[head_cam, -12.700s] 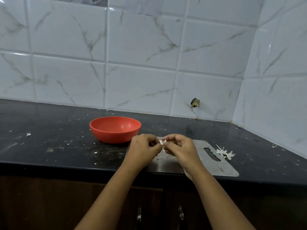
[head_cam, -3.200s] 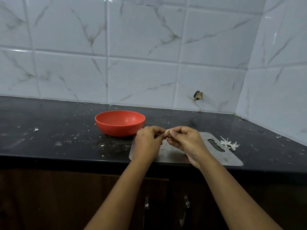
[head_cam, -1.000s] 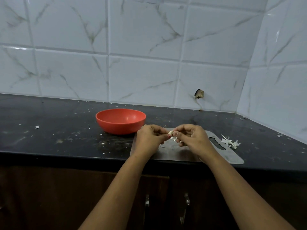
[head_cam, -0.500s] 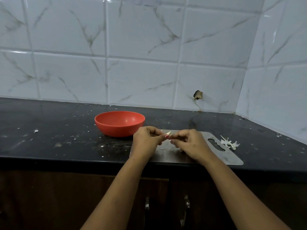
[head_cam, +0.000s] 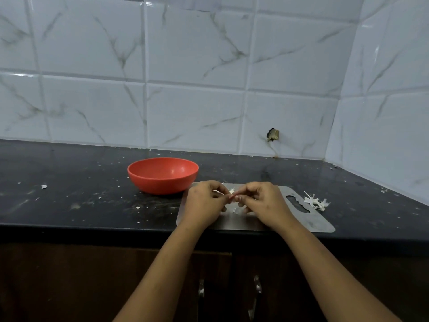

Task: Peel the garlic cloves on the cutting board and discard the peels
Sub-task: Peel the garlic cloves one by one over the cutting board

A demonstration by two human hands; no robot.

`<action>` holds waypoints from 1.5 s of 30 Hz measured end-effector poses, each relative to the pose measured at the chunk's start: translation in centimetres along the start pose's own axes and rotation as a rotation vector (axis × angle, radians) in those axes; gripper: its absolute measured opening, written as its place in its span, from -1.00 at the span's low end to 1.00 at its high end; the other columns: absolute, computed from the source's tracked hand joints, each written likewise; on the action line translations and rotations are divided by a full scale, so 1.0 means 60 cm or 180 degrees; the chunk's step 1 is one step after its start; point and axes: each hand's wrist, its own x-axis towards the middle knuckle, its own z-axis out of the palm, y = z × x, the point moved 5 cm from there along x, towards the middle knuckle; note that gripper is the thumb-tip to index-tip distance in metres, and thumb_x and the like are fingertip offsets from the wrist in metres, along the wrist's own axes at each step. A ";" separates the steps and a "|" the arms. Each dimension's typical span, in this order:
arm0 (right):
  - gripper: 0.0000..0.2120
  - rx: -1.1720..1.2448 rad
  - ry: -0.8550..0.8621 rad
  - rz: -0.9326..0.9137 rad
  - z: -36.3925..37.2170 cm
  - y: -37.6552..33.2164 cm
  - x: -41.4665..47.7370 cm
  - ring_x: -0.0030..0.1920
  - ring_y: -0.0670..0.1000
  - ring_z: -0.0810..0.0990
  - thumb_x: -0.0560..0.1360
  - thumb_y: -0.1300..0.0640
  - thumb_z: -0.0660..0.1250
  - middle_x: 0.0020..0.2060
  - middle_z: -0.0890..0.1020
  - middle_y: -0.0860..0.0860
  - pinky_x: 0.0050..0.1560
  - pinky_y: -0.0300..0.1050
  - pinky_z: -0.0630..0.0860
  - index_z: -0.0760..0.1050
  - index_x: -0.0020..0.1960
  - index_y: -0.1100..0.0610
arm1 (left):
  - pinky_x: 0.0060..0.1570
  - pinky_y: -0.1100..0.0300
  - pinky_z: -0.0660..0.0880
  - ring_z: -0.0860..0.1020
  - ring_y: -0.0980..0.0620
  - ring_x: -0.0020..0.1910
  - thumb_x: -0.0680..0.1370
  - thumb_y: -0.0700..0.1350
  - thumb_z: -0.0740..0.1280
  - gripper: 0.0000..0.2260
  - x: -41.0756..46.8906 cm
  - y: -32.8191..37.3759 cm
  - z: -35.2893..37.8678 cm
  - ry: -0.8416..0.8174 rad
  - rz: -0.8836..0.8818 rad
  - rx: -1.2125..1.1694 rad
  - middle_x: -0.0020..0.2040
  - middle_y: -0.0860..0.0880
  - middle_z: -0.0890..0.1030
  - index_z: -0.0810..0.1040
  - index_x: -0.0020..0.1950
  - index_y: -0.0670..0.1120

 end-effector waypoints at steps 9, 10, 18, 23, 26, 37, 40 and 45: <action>-0.84 0.0921 -0.0123 0.0133 0.003 0.000 -0.001 -0.18 0.00 0.71 0.47 0.43 0.36 -0.18 0.71 0.13 -0.15 -0.23 0.60 0.65 -0.06 0.23 | -0.19 0.19 0.63 0.64 0.09 -0.35 0.49 -0.29 0.38 -0.84 0.003 0.002 0.000 0.0201 0.0061 -0.0350 -0.31 -0.04 0.67 0.65 0.00 -0.07; -0.84 0.0909 -0.0099 0.0123 0.003 0.000 -0.001 -0.19 0.00 0.70 0.47 0.43 0.36 -0.19 0.70 0.13 -0.16 -0.23 0.60 0.65 -0.07 0.23 | -0.17 0.18 0.63 0.64 0.09 -0.35 0.49 -0.28 0.39 -0.85 0.003 0.003 0.002 0.0191 0.0050 -0.0394 -0.30 -0.05 0.67 0.66 0.00 -0.09; -0.76 0.0711 -0.0135 0.0120 0.001 0.004 -0.001 -0.20 0.01 0.70 0.50 0.45 0.31 -0.22 0.68 0.16 -0.15 -0.16 0.62 0.52 -0.09 0.11 | -0.04 0.10 0.62 0.67 0.00 -0.23 0.46 -0.25 0.46 -0.92 0.000 0.003 0.008 0.0191 -0.0204 -0.0478 -0.25 -0.11 0.69 0.66 -0.06 -0.12; -0.81 0.0143 -0.0246 0.0163 0.010 0.013 0.006 -0.29 -0.09 0.64 0.56 0.33 0.27 -0.25 0.67 0.05 -0.25 -0.26 0.55 0.57 -0.07 0.08 | -0.03 0.09 0.62 0.68 0.01 -0.24 0.45 -0.25 0.47 -0.90 0.000 -0.001 0.003 0.0340 -0.0190 -0.0522 -0.27 -0.08 0.69 0.68 -0.06 -0.11; -0.81 -0.0349 -0.0358 0.0038 0.015 0.012 0.008 -0.28 -0.14 0.61 0.58 0.27 0.27 -0.28 0.66 -0.04 -0.21 -0.28 0.50 0.61 -0.07 0.05 | -0.01 0.08 0.61 0.68 0.01 -0.23 0.45 -0.25 0.47 -0.88 0.000 -0.003 0.003 0.0346 -0.0169 -0.0519 -0.25 -0.08 0.69 0.68 -0.04 -0.12; -0.86 -0.0929 -0.0312 -0.0296 0.014 -0.005 -0.003 -0.40 -0.14 0.47 0.52 0.23 0.30 -0.36 0.59 -0.03 -0.35 -0.32 0.38 0.64 -0.09 0.11 | -0.12 0.25 0.62 0.65 0.04 -0.25 0.47 -0.29 0.43 -0.91 -0.003 0.003 0.006 0.0100 -0.0137 -0.0502 -0.20 -0.11 0.68 0.66 -0.05 -0.18; -0.86 -0.0817 -0.0265 -0.0335 0.013 -0.008 -0.003 -0.45 -0.16 0.43 0.52 0.23 0.30 -0.41 0.57 -0.02 -0.40 -0.35 0.31 0.64 -0.12 0.13 | -0.11 0.18 0.63 0.64 -0.03 -0.23 0.46 -0.32 0.43 -0.92 -0.002 0.001 0.006 -0.0017 -0.0228 -0.0881 -0.20 -0.17 0.68 0.67 -0.06 -0.23; -0.78 -0.0510 -0.0176 -0.0300 0.008 -0.013 -0.003 -0.34 -0.07 0.56 0.53 0.24 0.30 -0.35 0.64 -0.03 -0.32 -0.34 0.43 0.57 -0.21 -0.02 | 0.02 0.11 0.60 0.66 -0.04 -0.11 0.53 -0.24 0.37 -0.85 0.008 -0.007 0.015 -0.0364 -0.0312 -0.0997 -0.19 -0.09 0.70 0.68 -0.16 -0.05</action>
